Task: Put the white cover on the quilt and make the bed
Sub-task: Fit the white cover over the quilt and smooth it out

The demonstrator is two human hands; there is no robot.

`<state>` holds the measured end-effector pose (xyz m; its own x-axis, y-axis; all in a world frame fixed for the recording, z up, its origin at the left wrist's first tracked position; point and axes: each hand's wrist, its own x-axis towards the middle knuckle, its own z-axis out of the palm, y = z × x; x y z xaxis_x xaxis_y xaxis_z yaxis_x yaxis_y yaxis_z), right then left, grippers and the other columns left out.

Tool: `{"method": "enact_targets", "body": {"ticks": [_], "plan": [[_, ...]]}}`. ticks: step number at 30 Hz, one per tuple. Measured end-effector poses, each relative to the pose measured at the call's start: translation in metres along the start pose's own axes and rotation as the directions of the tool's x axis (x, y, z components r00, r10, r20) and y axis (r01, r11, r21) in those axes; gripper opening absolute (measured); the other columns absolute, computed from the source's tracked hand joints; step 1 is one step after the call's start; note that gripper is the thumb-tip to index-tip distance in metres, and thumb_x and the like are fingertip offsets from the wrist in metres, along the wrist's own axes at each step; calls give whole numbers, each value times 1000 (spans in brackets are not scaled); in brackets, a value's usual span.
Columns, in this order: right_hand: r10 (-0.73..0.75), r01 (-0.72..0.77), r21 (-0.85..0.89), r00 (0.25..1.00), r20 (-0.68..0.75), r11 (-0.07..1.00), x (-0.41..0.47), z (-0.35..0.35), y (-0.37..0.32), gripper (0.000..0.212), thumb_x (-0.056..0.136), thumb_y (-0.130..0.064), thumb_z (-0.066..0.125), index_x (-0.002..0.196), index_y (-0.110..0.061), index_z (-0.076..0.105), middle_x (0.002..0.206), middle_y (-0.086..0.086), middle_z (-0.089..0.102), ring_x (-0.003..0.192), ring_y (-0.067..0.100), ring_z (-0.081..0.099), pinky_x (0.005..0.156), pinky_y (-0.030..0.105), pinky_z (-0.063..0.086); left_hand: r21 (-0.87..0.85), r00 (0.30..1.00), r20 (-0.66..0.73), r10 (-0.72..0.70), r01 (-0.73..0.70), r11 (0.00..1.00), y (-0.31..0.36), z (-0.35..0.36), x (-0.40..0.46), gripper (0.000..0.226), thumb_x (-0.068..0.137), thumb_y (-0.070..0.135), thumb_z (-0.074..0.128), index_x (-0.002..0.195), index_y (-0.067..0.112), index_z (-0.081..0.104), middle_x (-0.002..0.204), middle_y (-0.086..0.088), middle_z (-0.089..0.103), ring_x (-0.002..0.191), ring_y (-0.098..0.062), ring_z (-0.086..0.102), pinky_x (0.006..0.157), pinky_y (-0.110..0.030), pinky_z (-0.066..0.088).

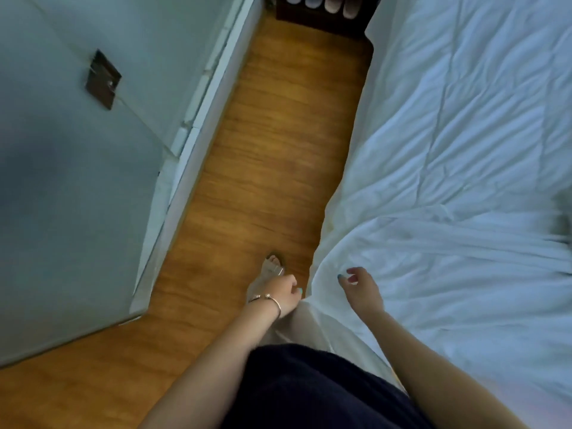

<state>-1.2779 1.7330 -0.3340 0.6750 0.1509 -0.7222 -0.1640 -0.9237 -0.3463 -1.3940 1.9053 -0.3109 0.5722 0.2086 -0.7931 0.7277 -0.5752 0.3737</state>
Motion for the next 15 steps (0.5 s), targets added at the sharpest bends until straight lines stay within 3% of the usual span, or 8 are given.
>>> {"method": "enact_targets", "body": {"ticks": [2,5,9,11,13,15], "plan": [[85,-65,146,987,-134,987,8,-9,-21,39,94,-46,56,124,-22,51,109,-5,58,96,15,59,82,37,53,44,999,20,27,-28,999,0,-40,17,27,98,36,44,114,22,61,111,1,63,99,-21,61,84,-32,50],[159,-74,301,950,-270,951,27,-34,-45,35,92,-45,60,119,-23,54,107,-6,59,95,14,60,75,33,51,162,993,67,98,-108,981,18,-104,48,24,98,28,41,103,23,63,99,-2,67,85,-22,63,72,-32,50],[233,-89,382,907,-351,920,64,-74,-74,37,91,-34,63,124,-19,55,113,-1,59,97,15,59,80,34,51,232,966,97,242,-258,938,76,-165,98,27,100,28,37,108,24,62,98,0,66,82,-20,61,72,-33,52],[375,-129,549,852,-365,826,81,-88,-86,51,89,-28,67,134,-14,48,124,5,55,106,21,57,84,33,47,298,935,166,315,-352,887,110,-183,119,29,101,31,35,111,24,62,99,0,66,83,-21,61,75,-35,54],[542,-154,736,776,-323,659,95,-98,-97,65,88,-24,70,142,-8,39,131,8,51,116,27,54,89,31,42,354,896,247,369,-438,827,140,-196,137,31,101,31,36,114,23,62,106,-2,66,86,-22,61,76,-35,52],[642,-192,826,728,-243,530,109,-106,-106,66,88,-24,69,145,-10,38,135,8,50,119,28,53,95,33,43,392,861,319,396,-500,772,164,-206,158,31,101,29,37,116,21,62,113,-3,65,94,-24,61,79,-34,52]]}}
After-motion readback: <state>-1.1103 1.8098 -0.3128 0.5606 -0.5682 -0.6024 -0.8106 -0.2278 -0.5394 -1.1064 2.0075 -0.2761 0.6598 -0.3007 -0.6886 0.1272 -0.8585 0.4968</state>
